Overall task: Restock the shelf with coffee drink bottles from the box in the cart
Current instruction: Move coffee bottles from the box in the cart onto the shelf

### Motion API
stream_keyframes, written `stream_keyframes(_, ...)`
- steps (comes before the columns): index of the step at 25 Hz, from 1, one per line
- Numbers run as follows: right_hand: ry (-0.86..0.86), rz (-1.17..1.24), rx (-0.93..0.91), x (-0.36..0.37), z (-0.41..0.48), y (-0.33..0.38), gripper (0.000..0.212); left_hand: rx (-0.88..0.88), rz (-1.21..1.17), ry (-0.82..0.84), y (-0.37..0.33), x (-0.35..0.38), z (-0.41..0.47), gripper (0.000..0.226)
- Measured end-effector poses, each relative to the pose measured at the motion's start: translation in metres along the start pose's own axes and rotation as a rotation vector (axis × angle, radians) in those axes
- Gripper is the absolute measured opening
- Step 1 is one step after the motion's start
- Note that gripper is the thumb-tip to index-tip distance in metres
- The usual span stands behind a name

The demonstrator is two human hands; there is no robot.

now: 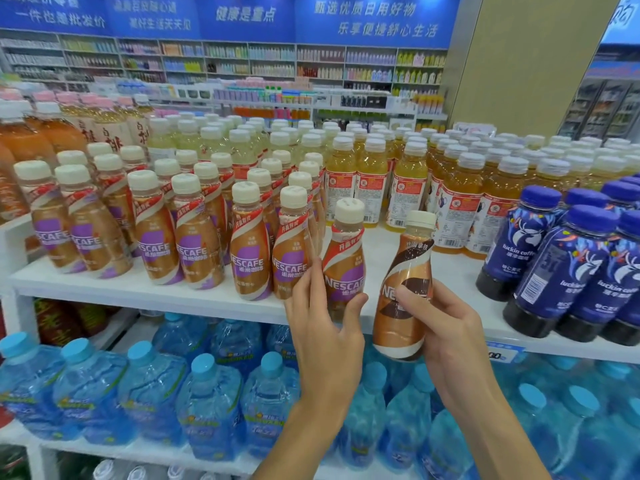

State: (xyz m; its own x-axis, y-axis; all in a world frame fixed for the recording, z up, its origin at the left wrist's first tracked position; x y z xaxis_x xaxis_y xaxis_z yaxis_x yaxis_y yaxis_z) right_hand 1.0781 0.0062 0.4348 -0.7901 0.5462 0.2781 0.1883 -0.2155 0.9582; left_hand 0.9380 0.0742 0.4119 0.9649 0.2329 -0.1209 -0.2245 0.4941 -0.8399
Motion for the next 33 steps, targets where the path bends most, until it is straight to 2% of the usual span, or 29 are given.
stream_keyframes(4,-0.011,-0.012,0.006,0.000,0.001,-0.003,0.051,0.040,-0.008,-0.029,0.001,0.004,-0.004,0.066)
stream_keyframes(9,-0.022,-0.014,0.002,-0.002,0.003,-0.004,0.045,0.112,0.037,-0.083,0.004,0.005,-0.006,0.059)
stream_keyframes(15,-0.018,-0.011,0.004,-0.002,0.003,-0.009,0.046,0.156,0.067,-0.113,0.007,0.010,-0.005,0.077)
stream_keyframes(25,-0.051,-0.050,0.000,-0.007,0.005,-0.007,0.039,0.172,0.129,-0.165,0.016,0.018,0.000,0.077)
stream_keyframes(33,-0.028,-0.096,-0.096,-0.001,0.024,0.013,0.051,0.194,0.227,-0.173,0.014,0.022,-0.002,0.076)
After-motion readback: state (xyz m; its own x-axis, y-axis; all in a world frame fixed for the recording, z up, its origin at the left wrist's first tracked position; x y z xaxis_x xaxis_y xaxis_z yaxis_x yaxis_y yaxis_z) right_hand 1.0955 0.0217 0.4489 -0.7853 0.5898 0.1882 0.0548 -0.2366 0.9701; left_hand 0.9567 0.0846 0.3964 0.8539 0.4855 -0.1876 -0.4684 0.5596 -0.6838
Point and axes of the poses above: each hand's wrist, its own z-axis towards the middle knuckle, its own x-axis out of the palm, y = z × x, the point moved 5 cm from there along z, towards the middle knuckle, and after that the axes turned 6 degrees about -y, right-handed, at the moved point
